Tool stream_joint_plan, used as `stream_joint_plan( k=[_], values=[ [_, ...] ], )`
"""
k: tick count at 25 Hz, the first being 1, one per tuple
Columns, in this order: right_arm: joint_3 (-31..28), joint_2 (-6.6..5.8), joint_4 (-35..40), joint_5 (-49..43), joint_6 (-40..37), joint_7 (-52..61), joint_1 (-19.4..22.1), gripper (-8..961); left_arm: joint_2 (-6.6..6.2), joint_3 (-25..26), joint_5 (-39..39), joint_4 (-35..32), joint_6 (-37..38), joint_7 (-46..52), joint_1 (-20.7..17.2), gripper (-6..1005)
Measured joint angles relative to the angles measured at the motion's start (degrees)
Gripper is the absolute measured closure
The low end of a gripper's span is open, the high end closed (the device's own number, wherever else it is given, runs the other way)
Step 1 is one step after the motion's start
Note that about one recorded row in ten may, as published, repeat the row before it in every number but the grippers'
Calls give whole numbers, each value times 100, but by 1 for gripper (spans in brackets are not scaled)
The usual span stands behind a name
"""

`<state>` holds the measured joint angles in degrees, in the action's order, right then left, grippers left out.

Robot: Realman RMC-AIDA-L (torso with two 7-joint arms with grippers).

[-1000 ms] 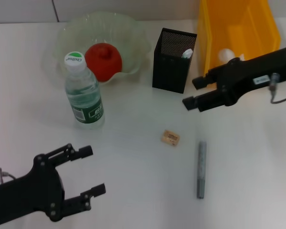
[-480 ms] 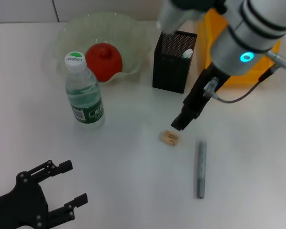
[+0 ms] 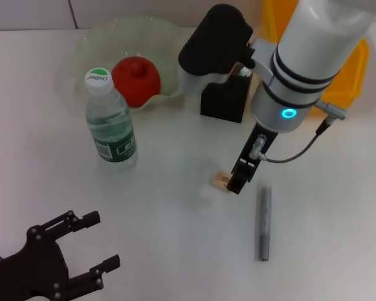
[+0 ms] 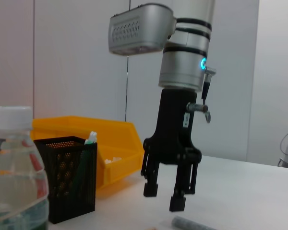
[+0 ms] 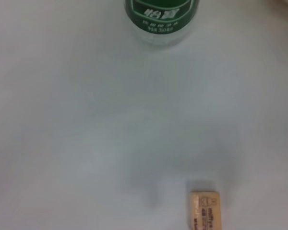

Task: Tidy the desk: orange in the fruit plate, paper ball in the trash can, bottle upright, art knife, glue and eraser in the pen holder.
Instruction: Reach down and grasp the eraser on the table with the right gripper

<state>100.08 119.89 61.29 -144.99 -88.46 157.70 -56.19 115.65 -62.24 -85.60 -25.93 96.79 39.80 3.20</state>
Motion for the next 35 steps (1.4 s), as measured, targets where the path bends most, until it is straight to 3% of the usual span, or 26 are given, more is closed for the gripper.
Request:
stream_joint_plan(
  k=[14,23,35],
  values=[
    [722,0,-497,379,893,389,-14,283,44,9,-48,1,-3,1,92,249],
    [766,0,-736,542,1144,399,-34,286,62,-16,-54,0,-3,1,133,250],
    [774,0,-932,552,1303,401,-43,452,67,-16,-52,0,-11,1,145,264]
  ],
)
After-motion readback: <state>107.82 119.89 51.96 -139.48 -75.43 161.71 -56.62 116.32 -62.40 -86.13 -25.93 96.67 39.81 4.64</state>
